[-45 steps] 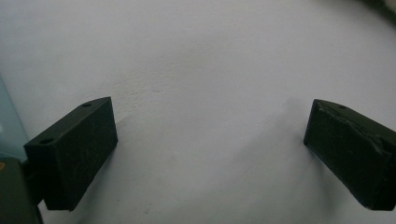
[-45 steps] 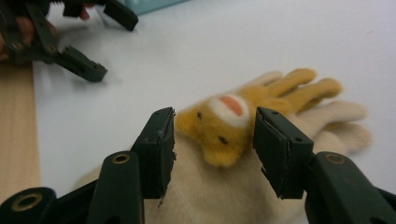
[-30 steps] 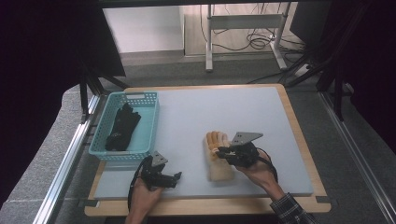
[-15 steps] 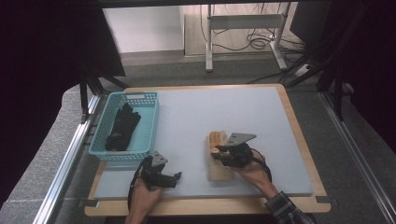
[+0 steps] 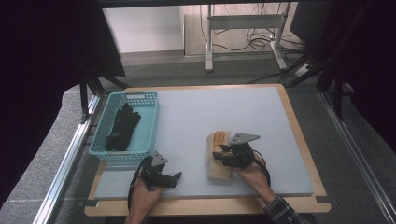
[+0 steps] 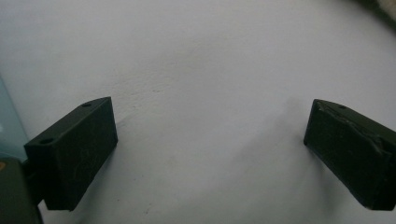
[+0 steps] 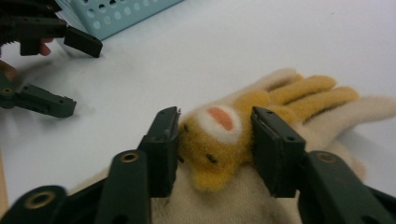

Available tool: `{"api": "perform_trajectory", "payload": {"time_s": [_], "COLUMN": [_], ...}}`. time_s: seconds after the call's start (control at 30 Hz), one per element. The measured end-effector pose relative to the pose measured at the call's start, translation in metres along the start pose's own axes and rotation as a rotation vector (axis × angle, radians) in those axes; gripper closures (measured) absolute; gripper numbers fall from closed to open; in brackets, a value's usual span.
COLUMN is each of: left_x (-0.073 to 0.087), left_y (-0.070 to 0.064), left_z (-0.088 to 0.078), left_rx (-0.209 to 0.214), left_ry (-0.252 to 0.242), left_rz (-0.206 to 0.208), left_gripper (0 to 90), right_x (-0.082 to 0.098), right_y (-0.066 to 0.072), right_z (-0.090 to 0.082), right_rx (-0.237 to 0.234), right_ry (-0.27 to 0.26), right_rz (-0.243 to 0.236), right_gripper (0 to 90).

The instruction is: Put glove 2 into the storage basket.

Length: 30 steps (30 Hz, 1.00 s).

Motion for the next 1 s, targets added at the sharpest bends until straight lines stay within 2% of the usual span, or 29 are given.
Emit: {"api": "perform_trajectory", "payload": {"time_s": [0.07,0.2,0.3,0.4,0.53,0.67,1.0], "left_x": [0.0,0.0,0.0,0.0,0.0,0.0,0.0], "left_y": [0.0,0.0,0.0,0.0,0.0,0.0,0.0], "left_z": [0.0,0.0,0.0,0.0,0.0,0.0,-0.001], "left_rx": [0.0,0.0,0.0,0.0,0.0,0.0,-0.004], "left_ry": [0.0,-0.002,0.0,-0.001,0.0,-0.001,-0.006], "left_rz": [0.0,-0.005,0.0,0.0,-0.001,-0.002,-0.011], "left_gripper": [3.0,3.0,3.0,3.0,3.0,3.1,4.2], "right_x": [-0.002,-0.001,0.008,0.024,0.042,0.051,0.053], "right_y": [0.0,0.0,-0.003,-0.005,-0.004,0.0,0.011], "right_z": [-0.007,-0.031,-0.044,-0.05,-0.05,-0.043,-0.019], "right_rx": [0.003,0.031,0.042,0.037,0.014,-0.012,-0.058], "right_ry": [-0.007,-0.012,-0.007,0.027,0.072,0.099,0.129], "right_rz": [-0.011,-0.03,-0.009,0.018,0.026,0.022,-0.012], "right_gripper": [47.8,50.0,60.0,74.9,82.9,85.3,85.1]}}
Point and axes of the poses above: each handheld gripper's, and its own axes: z roughly forward along the jaws, x roughly out of its underside, y roughly to its left, the point moved 7 cm from there along z, roughly forward along the jaws, and after that the axes turned 14 degrees about -x, right-handed, at the moved point
